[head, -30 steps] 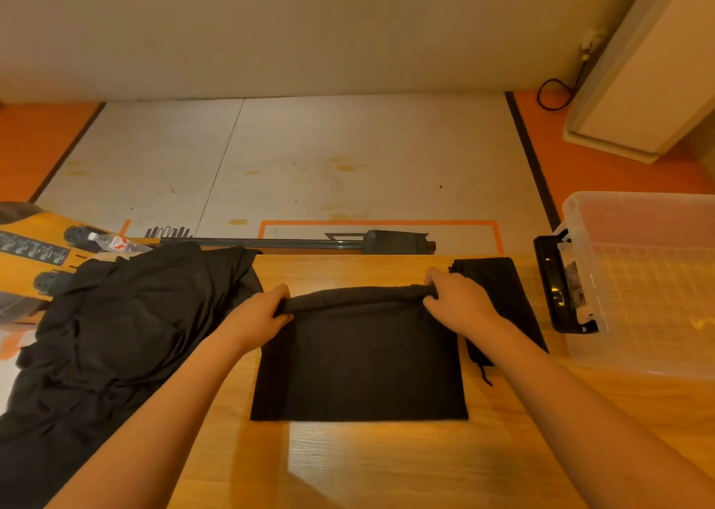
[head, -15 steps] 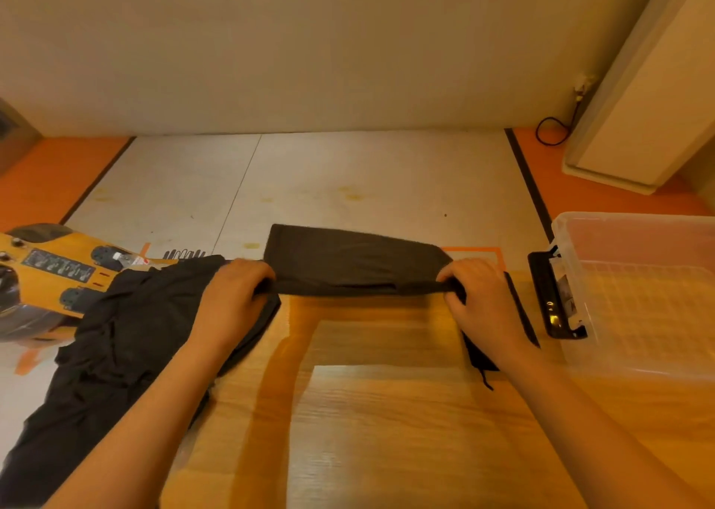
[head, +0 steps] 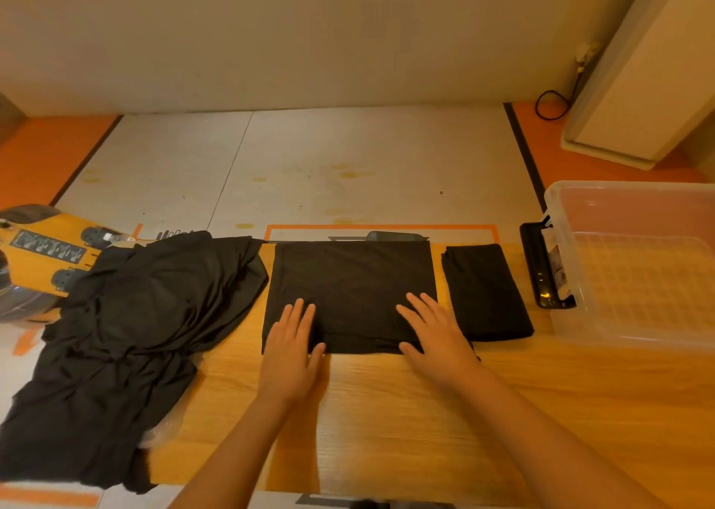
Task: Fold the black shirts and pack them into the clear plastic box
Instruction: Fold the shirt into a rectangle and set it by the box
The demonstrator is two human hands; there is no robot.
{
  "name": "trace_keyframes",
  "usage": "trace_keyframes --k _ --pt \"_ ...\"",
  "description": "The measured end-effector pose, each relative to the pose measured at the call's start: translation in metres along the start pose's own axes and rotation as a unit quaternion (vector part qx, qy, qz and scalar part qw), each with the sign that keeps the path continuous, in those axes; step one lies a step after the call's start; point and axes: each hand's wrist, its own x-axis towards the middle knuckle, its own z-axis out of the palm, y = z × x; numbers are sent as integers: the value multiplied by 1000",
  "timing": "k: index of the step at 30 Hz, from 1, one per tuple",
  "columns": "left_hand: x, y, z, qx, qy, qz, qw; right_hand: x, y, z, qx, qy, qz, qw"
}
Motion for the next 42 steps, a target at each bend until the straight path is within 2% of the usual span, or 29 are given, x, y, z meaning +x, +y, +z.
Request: trace_keyframes --k 3,5,8,9,11,13,15,18,21,23,26,29,32,34,36,39,42 --pt "-3 14 22 36 -59 -23 997 3 4 16 -94 -59 -14 994" --pt "-14 9 31 57 -71 -23 996 -6 3 25 -132 -75 -7 988" --pt "-35 -3 34 51 -70 -8 996 -32 0 50 -134 -33 -26 990" --pt "-42 -9 35 53 -76 4 996 -43 -3 57 -96 -34 -20 995" --pt "-55 -23 32 58 -77 41 994 -66 -18 65 -51 -61 -6 997" --pt "-58 -39 22 58 -87 83 991 -90 -33 75 -107 -77 -19 991" --pt "-47 -54 9 59 -90 99 989 -111 -49 77 -61 -124 -10 990" --pt "-25 -57 -12 69 -24 28 997 -104 -59 75 -40 -97 36 994" --pt "-28 -26 -10 31 55 -46 997 -74 -49 57 -68 -37 19 997" --pt "-45 5 6 -11 58 -54 997 -51 -39 54 -105 -35 -30 993" --pt "-79 35 43 -6 6 -43 999 -41 -23 63 -145 -21 -87 985" --pt "-93 27 61 26 -36 -25 999 -52 -18 77 -131 -6 -20 991" --pt "-82 0 53 69 -53 60 994 -78 -30 91 -63 -25 68 995" --pt "-70 -19 41 77 -42 81 993 -94 -45 102 -16 -27 98 995" --pt "-66 -32 31 22 -32 46 998 -106 -58 108 7 -18 114 993" --pt "-86 -30 20 -117 34 -26 992 -107 -70 98 6 22 119 993" --pt "-118 -19 22 -144 69 -21 987 -93 -69 86 -1 37 27 999"
